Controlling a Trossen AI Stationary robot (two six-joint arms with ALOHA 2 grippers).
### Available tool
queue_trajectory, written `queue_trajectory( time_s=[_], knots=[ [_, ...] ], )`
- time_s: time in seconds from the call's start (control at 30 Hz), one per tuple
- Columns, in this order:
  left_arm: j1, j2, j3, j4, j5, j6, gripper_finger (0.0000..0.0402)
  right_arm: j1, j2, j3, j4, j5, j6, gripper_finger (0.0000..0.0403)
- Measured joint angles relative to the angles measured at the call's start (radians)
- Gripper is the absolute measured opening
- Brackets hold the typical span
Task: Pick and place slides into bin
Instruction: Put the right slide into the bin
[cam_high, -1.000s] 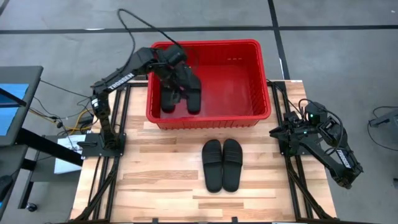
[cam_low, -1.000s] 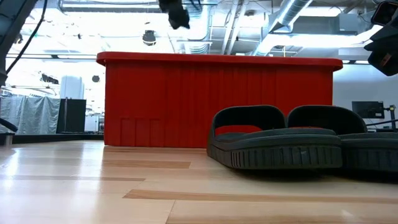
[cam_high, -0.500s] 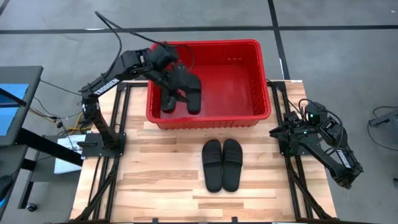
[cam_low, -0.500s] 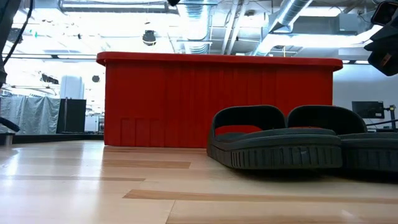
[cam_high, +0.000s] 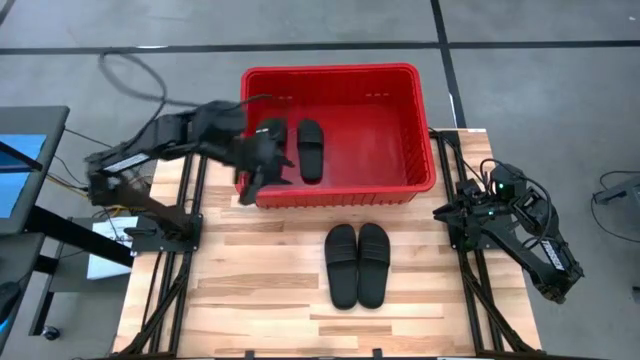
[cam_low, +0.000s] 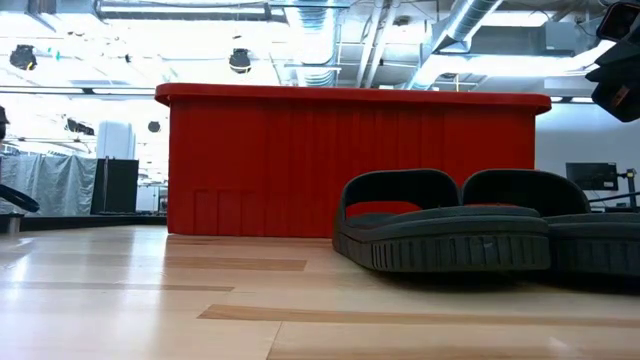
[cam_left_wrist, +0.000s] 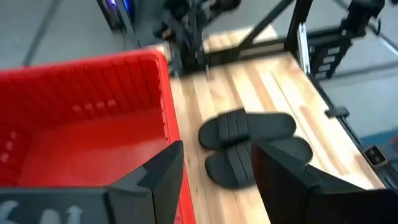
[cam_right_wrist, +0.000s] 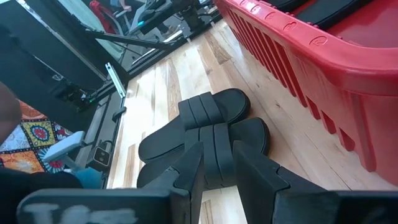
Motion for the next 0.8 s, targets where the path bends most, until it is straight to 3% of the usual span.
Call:
queue_trajectory(
  time_s=[0.2,0.43,0.63,0.8],
  knots=[
    [-0.003,-0.341,-0.547,0.451,0.004,-0.076,0.0178,0.0,0.0,0.0,0.0,0.0,0.0,0.0077],
    [-0.009,-0.626,-1.069,0.869,0.163,-0.13,0.0178,0.0,0.0,0.0,0.0,0.0,0.0,0.0077],
    [-0.041,-0.798,-1.357,1.106,0.186,-0.211,0.0178,0.0,0.0,0.0,0.0,0.0,0.0,0.0077],
    [-0.12,-0.9,-1.495,1.141,0.084,-0.308,0.0178,0.0,0.0,0.0,0.0,0.0,0.0,0.0077]
  ],
)
